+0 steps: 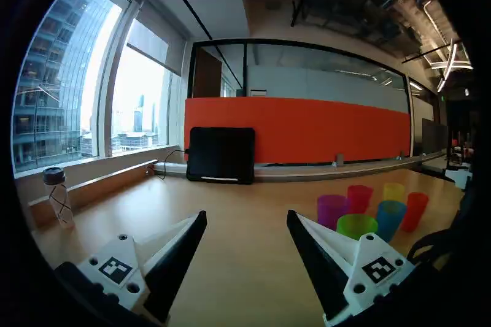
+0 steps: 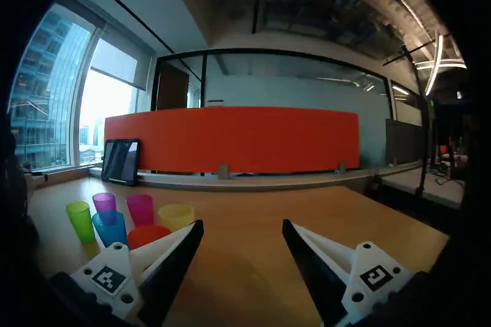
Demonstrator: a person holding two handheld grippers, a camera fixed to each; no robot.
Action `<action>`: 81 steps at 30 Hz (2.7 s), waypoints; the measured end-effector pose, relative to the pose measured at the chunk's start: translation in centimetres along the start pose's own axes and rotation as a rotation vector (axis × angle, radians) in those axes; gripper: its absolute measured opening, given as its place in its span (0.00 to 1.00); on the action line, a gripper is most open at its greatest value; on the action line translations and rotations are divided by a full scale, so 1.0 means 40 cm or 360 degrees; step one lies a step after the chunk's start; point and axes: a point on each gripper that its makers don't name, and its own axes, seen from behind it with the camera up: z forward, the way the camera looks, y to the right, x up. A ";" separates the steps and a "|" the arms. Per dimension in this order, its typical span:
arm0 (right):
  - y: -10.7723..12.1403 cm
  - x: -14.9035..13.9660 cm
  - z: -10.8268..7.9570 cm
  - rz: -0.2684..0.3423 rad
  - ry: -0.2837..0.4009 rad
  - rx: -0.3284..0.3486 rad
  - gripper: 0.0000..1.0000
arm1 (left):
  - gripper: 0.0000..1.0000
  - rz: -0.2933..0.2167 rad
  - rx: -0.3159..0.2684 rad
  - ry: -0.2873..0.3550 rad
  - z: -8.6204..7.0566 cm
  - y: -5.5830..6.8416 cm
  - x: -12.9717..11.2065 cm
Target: Pour water
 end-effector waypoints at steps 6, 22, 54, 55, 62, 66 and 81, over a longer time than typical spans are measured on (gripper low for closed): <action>0.002 0.047 0.000 -0.0015 -0.0022 0.0036 0.99 | 0.97 0.0004 -0.0037 -0.0002 0.006 0.018 0.057; 0.000 0.244 0.028 -0.0032 -0.0057 0.0103 0.99 | 0.97 0.0015 -0.0164 -0.0030 0.039 0.052 0.254; -0.059 0.509 0.053 0.0034 -0.0038 0.0323 0.99 | 0.97 0.0103 -0.0428 0.0022 0.070 0.116 0.551; -0.063 0.508 0.052 0.0034 -0.0038 0.0341 0.99 | 0.97 0.0107 -0.0445 0.0018 0.069 0.121 0.550; -0.095 0.506 0.039 0.0037 -0.0047 0.0487 0.99 | 0.97 0.0131 -0.0564 0.0006 0.063 0.157 0.542; -0.119 0.516 0.027 0.0031 -0.0046 0.0583 0.99 | 0.97 0.0150 -0.0635 0.0001 0.057 0.179 0.543; -0.170 0.512 0.023 0.0033 -0.0082 0.0748 0.99 | 0.97 0.0203 -0.0838 -0.0057 0.045 0.243 0.492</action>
